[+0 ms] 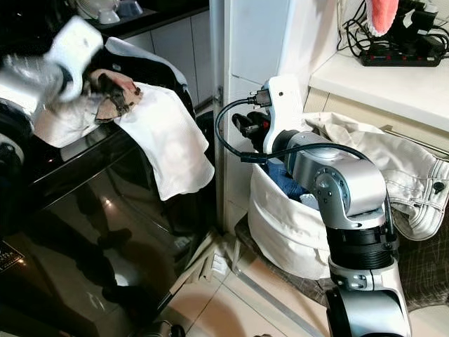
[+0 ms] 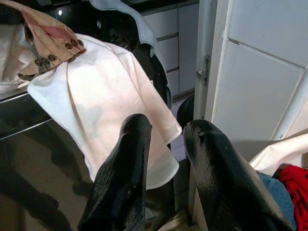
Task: Clothes washing
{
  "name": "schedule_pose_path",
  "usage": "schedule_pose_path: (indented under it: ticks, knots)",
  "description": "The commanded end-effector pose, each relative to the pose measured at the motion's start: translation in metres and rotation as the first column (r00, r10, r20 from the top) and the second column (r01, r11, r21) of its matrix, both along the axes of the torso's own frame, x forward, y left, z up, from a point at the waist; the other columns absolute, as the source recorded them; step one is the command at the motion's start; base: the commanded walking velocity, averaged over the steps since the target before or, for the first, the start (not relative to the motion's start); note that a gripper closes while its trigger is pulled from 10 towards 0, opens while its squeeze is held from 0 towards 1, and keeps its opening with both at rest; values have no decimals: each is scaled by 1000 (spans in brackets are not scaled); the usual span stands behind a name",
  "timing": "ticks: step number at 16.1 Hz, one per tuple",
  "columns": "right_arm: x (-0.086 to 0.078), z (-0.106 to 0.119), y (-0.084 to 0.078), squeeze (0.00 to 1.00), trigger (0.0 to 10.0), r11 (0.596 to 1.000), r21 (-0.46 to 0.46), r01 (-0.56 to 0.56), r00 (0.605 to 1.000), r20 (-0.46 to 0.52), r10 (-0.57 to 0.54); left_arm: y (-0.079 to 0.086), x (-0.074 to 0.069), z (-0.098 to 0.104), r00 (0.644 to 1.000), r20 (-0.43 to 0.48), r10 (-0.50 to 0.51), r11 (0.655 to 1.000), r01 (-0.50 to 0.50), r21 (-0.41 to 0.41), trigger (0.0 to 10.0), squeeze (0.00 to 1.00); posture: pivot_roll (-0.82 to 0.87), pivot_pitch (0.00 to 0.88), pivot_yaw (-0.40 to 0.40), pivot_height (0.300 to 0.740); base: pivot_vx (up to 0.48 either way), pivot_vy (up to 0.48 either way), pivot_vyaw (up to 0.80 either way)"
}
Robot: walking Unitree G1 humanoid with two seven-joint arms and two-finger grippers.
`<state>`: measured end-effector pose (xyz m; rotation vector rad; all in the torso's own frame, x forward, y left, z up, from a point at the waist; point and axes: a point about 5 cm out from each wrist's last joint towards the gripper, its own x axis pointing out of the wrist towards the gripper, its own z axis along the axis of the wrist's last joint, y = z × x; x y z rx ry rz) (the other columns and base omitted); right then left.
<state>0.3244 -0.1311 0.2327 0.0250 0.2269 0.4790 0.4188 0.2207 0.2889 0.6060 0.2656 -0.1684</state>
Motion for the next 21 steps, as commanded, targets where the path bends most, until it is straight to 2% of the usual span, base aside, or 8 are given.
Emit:
schedule_pose_path:
  ticks: [1,14,15,16,17,21]
  knots:
    - [-3,4,1,0,10000,1000,6,-14,1000,17,14,1,0,8,1000,20,-5,1000,5,-11,10000,0,-53,0,47,740,0,0,0]
    - [-3,4,1,0,10000,1000,6,-14,1000,17,14,1,0,8,1000,20,-5,1000,5,-11,10000,0,-53,0,47,740,0,0,0]
    - [-3,4,1,0,10000,1000,6,-15,1000,17,15,0,0,11,999,35,-14,999,16,-35,10000,0,-53,0,47,740,0,0,0]
    - [-5,6,2,0,10000,999,28,-19,999,42,18,-51,3,16,924,341,-175,929,269,-253,10000,0,-52,0,43,740,0,0,0]
    - [-6,7,3,0,10000,999,37,-23,998,53,21,-65,0,19,868,469,-164,874,348,-339,10000,0,-53,0,44,740,0,0,0]
    - [-6,8,3,0,10000,999,37,-26,998,56,24,-64,-1,22,852,498,-158,852,373,-367,10000,0,-52,0,44,740,0,0,0]
